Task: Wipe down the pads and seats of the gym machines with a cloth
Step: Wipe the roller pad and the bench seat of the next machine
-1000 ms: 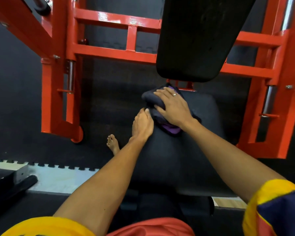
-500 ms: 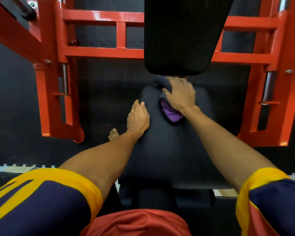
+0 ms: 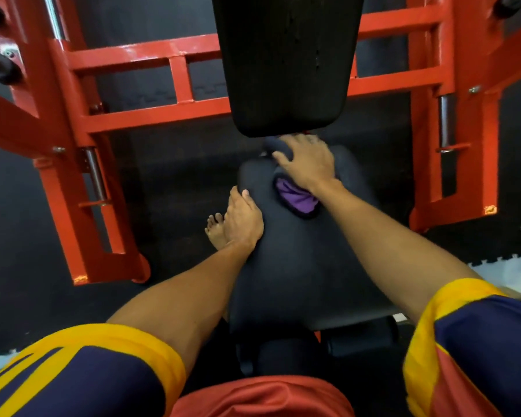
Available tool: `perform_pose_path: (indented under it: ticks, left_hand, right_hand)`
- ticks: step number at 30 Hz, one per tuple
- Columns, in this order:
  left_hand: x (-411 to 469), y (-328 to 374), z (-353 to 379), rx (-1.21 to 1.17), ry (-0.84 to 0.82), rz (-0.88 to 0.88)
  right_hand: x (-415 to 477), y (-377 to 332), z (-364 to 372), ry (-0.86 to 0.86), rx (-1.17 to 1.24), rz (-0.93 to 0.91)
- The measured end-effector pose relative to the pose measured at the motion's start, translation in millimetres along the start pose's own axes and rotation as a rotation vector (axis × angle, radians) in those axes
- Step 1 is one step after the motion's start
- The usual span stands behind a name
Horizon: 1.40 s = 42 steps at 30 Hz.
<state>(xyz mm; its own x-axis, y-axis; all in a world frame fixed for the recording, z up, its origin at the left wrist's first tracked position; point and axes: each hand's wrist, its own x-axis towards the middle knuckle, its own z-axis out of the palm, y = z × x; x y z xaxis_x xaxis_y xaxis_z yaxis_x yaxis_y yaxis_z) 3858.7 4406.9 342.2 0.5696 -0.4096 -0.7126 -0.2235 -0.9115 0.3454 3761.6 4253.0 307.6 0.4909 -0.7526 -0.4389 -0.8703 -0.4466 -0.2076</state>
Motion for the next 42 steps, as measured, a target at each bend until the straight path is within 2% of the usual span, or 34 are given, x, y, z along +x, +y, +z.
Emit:
perform_pose_path:
  ticks: [2, 4, 8, 11, 14, 16, 18, 20, 24, 26, 31, 35, 39, 40, 42]
  left_hand:
    - [-2.3, -0.3, -1.8, 0.004, -0.001, 0.021]
    - [-0.6, -1.2, -1.9, 0.013, -0.007, 0.038]
    - [-1.2, -2.6, -3.8, -0.017, -0.052, 0.061]
    - [0.0, -6.1, -6.4, -0.055, -0.074, 0.083]
    - [7.0, -9.9, -6.4, -0.052, -0.072, 0.164]
    - [14.9, -14.7, -6.9, -0.057, -0.091, 0.237]
    - [25.7, -18.5, -8.5, -0.066, -0.122, 0.281]
    - [36.8, -18.3, -11.1, -0.081, -0.155, 0.299]
    - [47.8, -15.0, -11.7, -0.054, -0.160, 0.357]
    - [51.8, -12.5, -11.4, -0.029, -0.156, 0.394]
    - [64.1, 21.6, 3.0, 0.223, -0.063, 0.664]
    - [63.1, 51.0, 20.1, 0.281, -0.071, 0.754]
    - [57.9, 63.2, 31.2, 0.328, -0.081, 0.776]
    - [57.2, 63.6, 33.9, 0.351, -0.074, 0.782]
    - [58.0, 63.8, 39.7, 0.405, -0.079, 0.787]
  right_hand:
    - [-0.3, 10.7, 2.2, 0.020, -0.007, 0.117]
    - [0.6, -17.4, 8.2, 0.016, 0.039, 0.140]
    - [-24.1, -70.5, 15.1, -0.016, 0.156, -0.013]
    - [-48.1, -45.5, 15.4, 0.018, 0.122, -0.092]
    - [-59.6, 1.6, 14.2, 0.111, 0.093, 0.045]
    - [-50.9, 23.8, 8.7, 0.103, 0.056, 0.194]
    - [-29.2, 25.8, 3.5, 0.073, 0.081, 0.331]
    - [-13.2, 8.0, 1.0, 0.046, 0.116, 0.387]
    - [-42.5, -20.3, 5.7, -0.010, 0.122, 0.162]
    - [-71.2, -8.4, 7.2, 0.030, 0.103, 0.129]
    - [-73.4, 37.9, 3.6, 0.056, 0.068, 0.322]
    - [-38.0, 35.6, -1.9, 0.025, 0.148, 0.431]
    - [-65.4, 43.1, 5.7, 0.093, 0.086, 0.093]
    - [-77.9, 51.4, 7.3, 0.120, 0.087, 0.068]
    - [-95.7, 65.5, 7.7, 0.152, 0.130, 0.147]
